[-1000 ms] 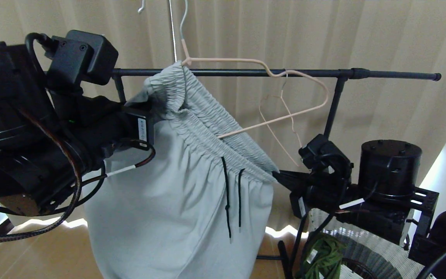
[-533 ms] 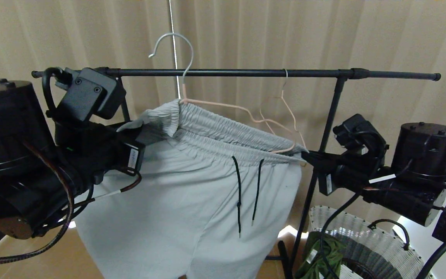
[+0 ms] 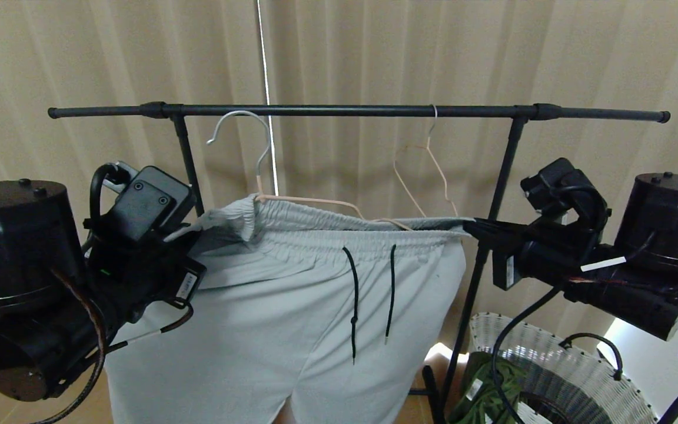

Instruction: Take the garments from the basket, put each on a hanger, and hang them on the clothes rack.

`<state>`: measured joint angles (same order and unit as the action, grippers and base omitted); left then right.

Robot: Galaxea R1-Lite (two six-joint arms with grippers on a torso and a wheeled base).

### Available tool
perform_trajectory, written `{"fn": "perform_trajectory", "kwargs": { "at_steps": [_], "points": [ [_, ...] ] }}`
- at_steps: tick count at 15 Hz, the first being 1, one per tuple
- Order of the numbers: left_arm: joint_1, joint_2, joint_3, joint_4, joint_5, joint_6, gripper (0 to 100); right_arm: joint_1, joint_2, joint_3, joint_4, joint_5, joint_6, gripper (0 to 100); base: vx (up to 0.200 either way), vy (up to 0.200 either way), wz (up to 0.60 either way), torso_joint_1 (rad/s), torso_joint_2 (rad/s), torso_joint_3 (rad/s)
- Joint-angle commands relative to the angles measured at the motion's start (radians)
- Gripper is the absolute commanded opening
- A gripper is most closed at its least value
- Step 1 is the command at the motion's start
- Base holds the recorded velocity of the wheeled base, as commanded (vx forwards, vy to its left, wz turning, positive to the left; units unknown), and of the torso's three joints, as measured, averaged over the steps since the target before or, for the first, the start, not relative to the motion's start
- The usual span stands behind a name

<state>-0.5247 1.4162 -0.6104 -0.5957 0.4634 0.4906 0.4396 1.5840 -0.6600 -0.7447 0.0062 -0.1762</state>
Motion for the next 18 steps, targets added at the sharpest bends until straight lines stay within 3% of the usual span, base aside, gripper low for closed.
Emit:
{"fn": "perform_trajectory", "kwargs": {
  "at_steps": [1,5,7,8,12,18],
  "points": [
    [0.0,0.007,0.0,0.002,0.001,-0.001,0,0.03,-0.039,-0.029,0.028,0.003,0.0,0,0.0,0.0,0.0,0.0,0.0,0.0],
    [-0.008,0.015,0.0,0.002,0.001,-0.004,0,0.163,-0.099,-0.205,0.301,0.032,0.001,0,0.0,0.0,0.0,0.0,0.0,0.0],
    [-0.009,0.02,-0.022,0.001,0.003,-0.018,0,0.248,-0.099,-0.242,0.404,0.029,0.0,0,0.0,0.0,0.0,0.0,0.0,0.0],
    [-0.011,0.021,-0.029,0.001,0.003,-0.035,0,0.274,-0.096,-0.248,0.424,0.026,-0.002,0,0.0,0.0,0.0,0.0,0.0,0.0],
    [-0.043,0.038,-0.045,0.001,0.001,-0.142,0,0.306,-0.079,-0.248,0.481,0.02,-0.155,0,0.0,0.0,0.0,0.0,0.0,0.0],
    [-0.051,0.061,-0.055,-0.022,0.004,-0.175,0,0.352,-0.045,-0.251,0.485,-0.015,-0.155,0,0.0,0.0,0.0,0.0,0.0,0.0]
  ]
}}
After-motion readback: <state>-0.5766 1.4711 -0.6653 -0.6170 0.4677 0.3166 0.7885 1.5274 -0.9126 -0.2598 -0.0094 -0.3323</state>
